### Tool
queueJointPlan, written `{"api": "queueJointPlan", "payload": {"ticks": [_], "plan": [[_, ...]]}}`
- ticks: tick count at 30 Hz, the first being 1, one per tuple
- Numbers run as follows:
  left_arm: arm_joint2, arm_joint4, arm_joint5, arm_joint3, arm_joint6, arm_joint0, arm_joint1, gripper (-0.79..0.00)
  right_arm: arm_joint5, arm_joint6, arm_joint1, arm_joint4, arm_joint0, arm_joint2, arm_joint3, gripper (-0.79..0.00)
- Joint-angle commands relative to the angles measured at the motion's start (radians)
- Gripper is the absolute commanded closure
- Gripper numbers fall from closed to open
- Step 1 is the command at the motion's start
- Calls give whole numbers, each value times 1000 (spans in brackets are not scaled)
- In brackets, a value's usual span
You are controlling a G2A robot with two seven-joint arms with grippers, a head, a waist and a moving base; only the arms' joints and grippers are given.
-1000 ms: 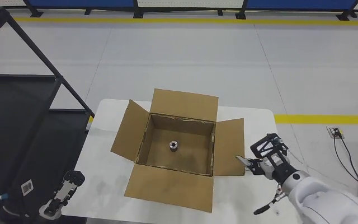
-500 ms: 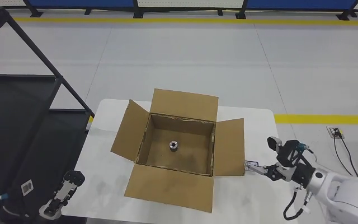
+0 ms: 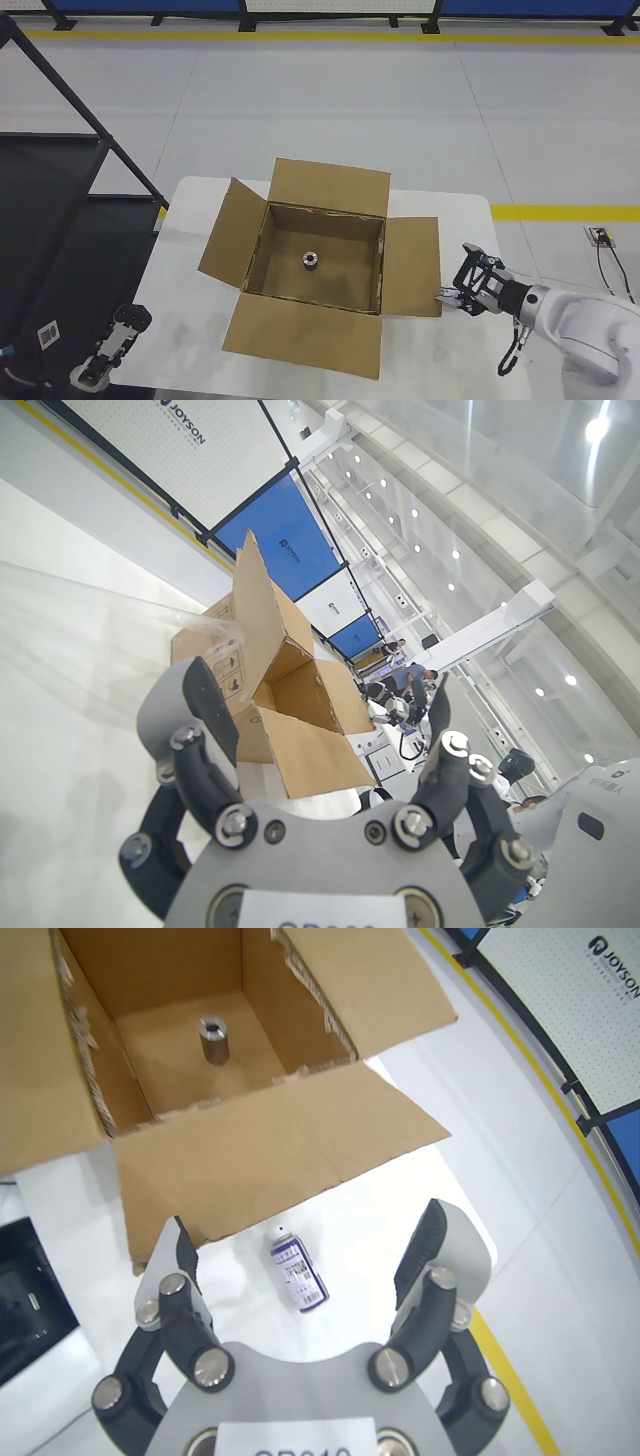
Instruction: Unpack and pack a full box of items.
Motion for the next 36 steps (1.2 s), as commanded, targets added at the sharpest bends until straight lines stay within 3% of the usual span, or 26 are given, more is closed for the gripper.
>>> {"api": "queueJointPlan", "payload": {"ticks": [1, 8, 15, 19, 27, 36], "plan": [[0, 0, 0, 0, 0, 0, 0, -785, 2, 3, 28, 0, 33, -26, 50, -785], [0, 0, 0, 0, 0, 0, 0, -785, 2, -199, 154, 147, 64, -50, 155, -785], [0, 0, 0, 0, 0, 0, 0, -785, 2, -350, 278, 122, 32, -65, 190, -785], [0, 0, 0, 0, 0, 0, 0, -785, 2, -424, 326, 70, 34, -68, 247, -785], [0, 0, 0, 0, 0, 0, 0, -785, 2, -482, 384, -86, 123, -265, 403, -785], [0, 0, 0, 0, 0, 0, 0, -785, 2, -600, 398, -200, 287, -529, 572, -785]]}}
